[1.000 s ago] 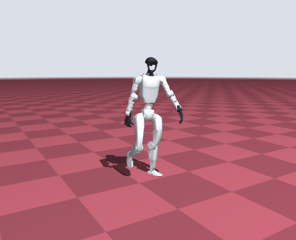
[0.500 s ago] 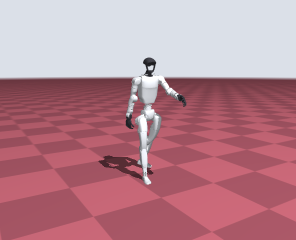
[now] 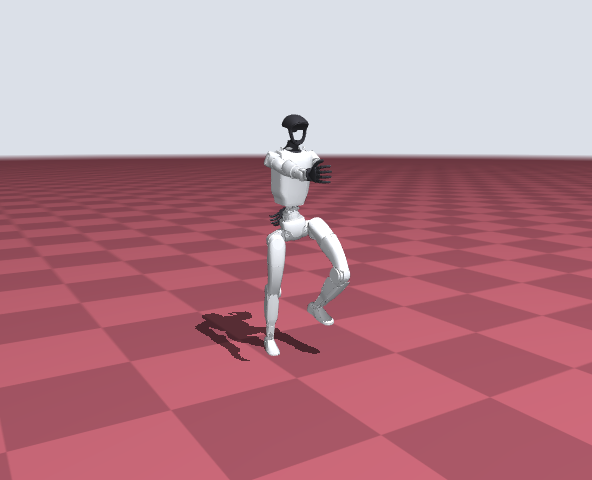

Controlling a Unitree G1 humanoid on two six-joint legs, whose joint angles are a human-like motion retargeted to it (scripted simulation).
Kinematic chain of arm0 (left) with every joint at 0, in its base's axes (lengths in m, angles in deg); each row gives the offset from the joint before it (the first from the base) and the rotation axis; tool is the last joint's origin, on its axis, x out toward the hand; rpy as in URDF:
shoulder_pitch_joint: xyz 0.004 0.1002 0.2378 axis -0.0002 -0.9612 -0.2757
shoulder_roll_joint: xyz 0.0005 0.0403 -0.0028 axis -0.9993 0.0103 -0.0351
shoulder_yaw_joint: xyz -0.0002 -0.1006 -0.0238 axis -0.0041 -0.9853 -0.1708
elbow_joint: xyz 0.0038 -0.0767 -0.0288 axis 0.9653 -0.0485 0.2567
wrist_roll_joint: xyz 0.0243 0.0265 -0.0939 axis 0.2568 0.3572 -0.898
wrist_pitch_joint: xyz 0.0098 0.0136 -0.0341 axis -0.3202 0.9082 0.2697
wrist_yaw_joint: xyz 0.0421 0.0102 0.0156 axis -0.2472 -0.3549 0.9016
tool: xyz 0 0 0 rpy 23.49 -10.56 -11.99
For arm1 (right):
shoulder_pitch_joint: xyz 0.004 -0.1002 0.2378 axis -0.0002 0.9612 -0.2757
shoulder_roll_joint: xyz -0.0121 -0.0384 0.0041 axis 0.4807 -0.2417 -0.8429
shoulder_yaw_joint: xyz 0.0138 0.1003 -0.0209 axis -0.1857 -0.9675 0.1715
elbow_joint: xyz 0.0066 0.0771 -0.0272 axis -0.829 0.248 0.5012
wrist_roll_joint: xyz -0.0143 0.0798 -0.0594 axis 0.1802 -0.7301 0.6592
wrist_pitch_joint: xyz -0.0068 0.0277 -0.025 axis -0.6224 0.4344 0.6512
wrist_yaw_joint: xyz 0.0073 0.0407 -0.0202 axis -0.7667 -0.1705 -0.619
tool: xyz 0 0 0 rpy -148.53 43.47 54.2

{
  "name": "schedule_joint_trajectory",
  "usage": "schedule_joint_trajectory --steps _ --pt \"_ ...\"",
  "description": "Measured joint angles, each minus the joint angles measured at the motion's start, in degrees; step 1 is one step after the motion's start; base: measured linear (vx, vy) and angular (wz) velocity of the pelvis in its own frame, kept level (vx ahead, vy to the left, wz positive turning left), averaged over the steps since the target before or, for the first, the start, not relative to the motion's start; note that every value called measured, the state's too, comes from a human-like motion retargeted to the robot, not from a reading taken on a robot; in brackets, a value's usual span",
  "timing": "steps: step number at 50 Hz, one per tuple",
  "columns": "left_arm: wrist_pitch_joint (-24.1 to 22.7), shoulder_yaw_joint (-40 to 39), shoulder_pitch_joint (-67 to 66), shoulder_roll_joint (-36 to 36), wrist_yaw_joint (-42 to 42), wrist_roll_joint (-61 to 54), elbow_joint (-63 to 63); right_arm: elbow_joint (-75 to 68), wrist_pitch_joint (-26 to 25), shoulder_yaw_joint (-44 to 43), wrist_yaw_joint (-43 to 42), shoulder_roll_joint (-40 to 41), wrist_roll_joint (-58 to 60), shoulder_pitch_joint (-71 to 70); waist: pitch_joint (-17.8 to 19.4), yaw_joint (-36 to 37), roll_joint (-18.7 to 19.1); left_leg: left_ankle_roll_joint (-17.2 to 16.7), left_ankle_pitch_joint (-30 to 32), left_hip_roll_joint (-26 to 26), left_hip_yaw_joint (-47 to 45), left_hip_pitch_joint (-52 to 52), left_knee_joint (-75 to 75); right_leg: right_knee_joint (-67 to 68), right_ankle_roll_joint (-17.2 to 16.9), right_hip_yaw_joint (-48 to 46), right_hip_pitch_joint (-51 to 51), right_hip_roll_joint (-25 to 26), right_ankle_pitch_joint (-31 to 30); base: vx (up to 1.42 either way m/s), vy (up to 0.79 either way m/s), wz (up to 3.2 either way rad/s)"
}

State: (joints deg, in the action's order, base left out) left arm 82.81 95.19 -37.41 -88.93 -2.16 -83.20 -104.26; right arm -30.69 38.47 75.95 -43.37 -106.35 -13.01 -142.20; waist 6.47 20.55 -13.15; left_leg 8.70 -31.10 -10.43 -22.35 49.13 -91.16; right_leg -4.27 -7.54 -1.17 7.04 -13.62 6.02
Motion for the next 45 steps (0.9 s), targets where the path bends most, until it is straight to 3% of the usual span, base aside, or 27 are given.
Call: schedule_joint_trajectory --steps 2,4,8,10,13,15,17,20,23,27,31,35,38,40,43,45 --pt "0.12 -0.94 3.93 0.85 0.40 -0.80 1.34 -0.15 -0.52 -0.87 0.14 1.46 2.55 2.60 -1.23 -0.45 0.28 0.13 0.62 -0.01 -4.24 -5.40 16.49 0.94 -0.61 0.31 0.09 0.37 1.06 0.50 0.14 -0.17" --pt "-0.38 -3.02 9.68 1.37 3.07 -1.98 2.49 0.07 -1.21 -2.38 0.28 3.45 6.37 6.93 -0.97 0.15 0.47 -2.01 3.32 2.89 -8.92 -15.54 39.65 1.98 -1.57 1.43 1.53 0.32 2.32 0.57 0.18 -0.70" --pt "-5.90 -9.62 25.27 1.32 15.99 -7.78 2.17 1.43 -0.07 -4.90 -0.07 8.20 12.73 20.10 3.54 2.53 5.36 -7.03 17.74 9.45 -14.79 -43.70 88.09 5.20 -1.59 5.18 10.04 4.31 6.40 0.70 0.27 -1.07" --pt "-7.50 -11.56 33.72 0.79 19.14 -7.75 0.12 1.53 0.08 -5.19 0.97 10.22 15.38 30.15 3.91 -1.46 7.16 -11.20 20.14 9.26 -15.62 -48.63 91.39 9.02 0.00 3.47 12.74 6.51 7.58 0.68 0.30 0.82" --pt "-7.70 -10.32 47.86 -1.34 20.65 -0.01 -2.18 -0.78 0.06 -3.35 7.53 11.60 18.13 49.54 4.02 -9.05 10.17 -15.73 21.94 8.26 -9.32 -54.79 94.88 23.92 2.69 -2.25 11.01 10.52 0.65 0.61 0.28 1.97" --pt "-5.89 -9.19 59.07 -3.15 20.47 6.74 -1.16 -4.40 -1.96 -2.30 14.66 11.59 23.69 61.69 1.83 -12.12 11.60 -14.90 22.97 7.09 -4.77 -53.99 96.16 50.58 4.52 -5.61 -3.64 11.35 0.07 0.44 0.20 1.76" --pt "-2.86 -10.32 69.81 -5.73 21.53 11.81 3.07 -8.20 -5.75 0.13 19.66 12.09 27.64 71.69 -0.18 -14.85 11.54 -15.37 22.17 6.71 -2.49 -51.87 96.16 75.20 5.52 -6.90 -19.45 10.21 3.55 0.43 0.09 1.13" --pt "-0.17 -10.99 82.38 -10.36 23.01 10.80 11.28 -11.55 -9.91 1.85 23.99 11.43 32.58 84.38 -0.10 -20.80 12.02 -15.22 20.78 6.78 0.37 -52.70 96.16 102.82 5.95 -6.92 -36.63 9.23 9.93 0.47 0.06 0.85" --pt "-1.99 -6.96 91.81 -16.25 25.46 6.23 15.94 -10.64 -8.48 -1.30 26.41 8.15 33.84 94.77 -0.34 -27.09 14.08 -13.41 19.80 5.67 3.48 -53.52 96.16 119.88 5.18 -7.96 -51.42 9.27 11.81 0.48 0.08 0.63" --pt "-4.03 0.79 102.17 -21.45 27.23 7.80 16.57 -9.42 -6.18 -4.81 30.01 5.13 26.48 105.70 0.16 -32.11 16.02 -11.10 18.82 5.03 5.82 -56.44 96.16 128.37 7.75 -10.56 -62.49 4.85 15.61 0.51 0.06 0.53" --pt "-3.12 1.46 107.74 -21.71 25.67 10.80 17.30 -11.92 -7.40 -6.30 32.50 5.42 26.08 110.06 0.51 -33.22 16.01 -10.39 18.23 5.54 6.93 -60.37 96.16 122.50 9.12 -10.77 -66.07 3.80 17.52 0.53 -0.03 0.33" --pt "-3.19 -1.06 105.57 -18.57 25.15 8.83 20.86 -11.68 -7.68 -6.31 32.62 7.15 25.27 108.66 -1.34 -33.02 16.60 -10.19 17.00 6.07 7.66 -62.51 96.16 103.54 9.38 -11.49 -63.44 3.40 16.70 0.51 -0.05 0.24" --pt "-4.88 -2.67 99.19 -15.03 24.42 7.99 24.22 -10.05 -6.39 -6.88 30.89 8.45 21.73 103.75 -3.65 -33.20 17.87 -10.32 15.97 6.17 8.66 -62.91 96.16 77.34 9.01 -14.43 -54.88 2.65 16.27 0.52 -0.07 0.47" --pt "-6.28 -3.26 93.64 -12.18 23.86 6.31 25.74 -9.53 -5.74 -8.03 28.62 9.07 18.27 98.99 -4.29 -33.90 18.41 -10.59 15.57 6.35 10.24 -64.26 96.16 51.76 7.59 -17.39 -43.83 3.29 14.22 0.61 -0.10 0.95" --pt "-6.04 -4.10 85.60 -7.94 27.70 0.26 24.82 -10.50 -8.93 -13.23 21.14 9.34 17.16 88.08 1.92 -34.54 13.94 -9.86 14.65 9.90 13.92 -74.31 95.21 7.25 1.70 -17.61 -16.29 5.39 -3.44 0.76 -0.19 0.61" --pt "-7.47 -4.80 78.79 -5.83 27.39 2.84 20.98 -10.53 -7.81 -16.02 17.93 9.57 17.56 81.37 2.73 -28.87 10.54 -7.73 15.91 13.86 11.22 -77.53 92.91 5.07 -2.62 -12.87 -13.47 4.19 -8.76 0.73 -0.26 -1.78"
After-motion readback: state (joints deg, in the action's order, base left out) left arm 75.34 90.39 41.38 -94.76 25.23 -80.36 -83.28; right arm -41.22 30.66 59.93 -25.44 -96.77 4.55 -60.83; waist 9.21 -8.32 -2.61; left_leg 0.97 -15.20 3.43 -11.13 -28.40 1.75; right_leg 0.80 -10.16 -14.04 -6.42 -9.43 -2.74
